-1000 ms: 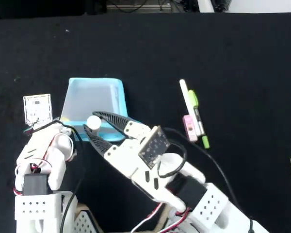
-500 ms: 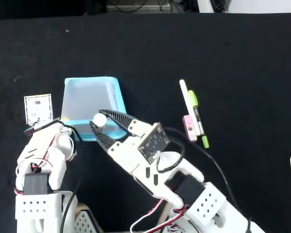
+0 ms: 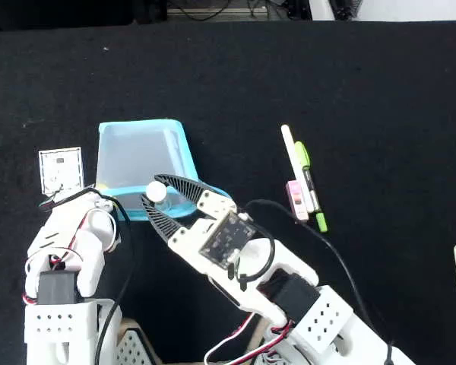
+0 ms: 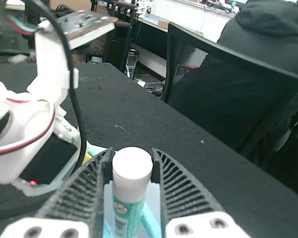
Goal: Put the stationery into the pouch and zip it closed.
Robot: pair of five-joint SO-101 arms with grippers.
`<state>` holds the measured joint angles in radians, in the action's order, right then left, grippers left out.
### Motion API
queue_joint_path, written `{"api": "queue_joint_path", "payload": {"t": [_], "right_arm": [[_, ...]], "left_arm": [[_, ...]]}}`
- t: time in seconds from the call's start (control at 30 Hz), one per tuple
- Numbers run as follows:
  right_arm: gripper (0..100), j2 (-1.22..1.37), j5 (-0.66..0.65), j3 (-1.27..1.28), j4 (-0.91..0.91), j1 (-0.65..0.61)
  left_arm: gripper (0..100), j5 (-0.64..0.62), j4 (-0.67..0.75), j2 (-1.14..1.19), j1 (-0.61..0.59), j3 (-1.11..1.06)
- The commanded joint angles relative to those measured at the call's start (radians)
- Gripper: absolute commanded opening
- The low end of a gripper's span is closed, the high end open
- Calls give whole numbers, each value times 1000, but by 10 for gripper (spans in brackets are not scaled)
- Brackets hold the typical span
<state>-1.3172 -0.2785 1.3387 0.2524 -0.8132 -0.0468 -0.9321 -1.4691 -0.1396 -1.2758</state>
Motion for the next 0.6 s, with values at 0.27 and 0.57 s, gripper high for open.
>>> {"api": "queue_joint_path", "payload": {"t": [0.27,0.57], "right_arm": [[11,-18,-51,-10,-133,25],[11,-19,-51,-8,-166,25]], "left_arm": [[30,117,-117,-3,-1,199],[30,141,-183,230,-1,372]]}}
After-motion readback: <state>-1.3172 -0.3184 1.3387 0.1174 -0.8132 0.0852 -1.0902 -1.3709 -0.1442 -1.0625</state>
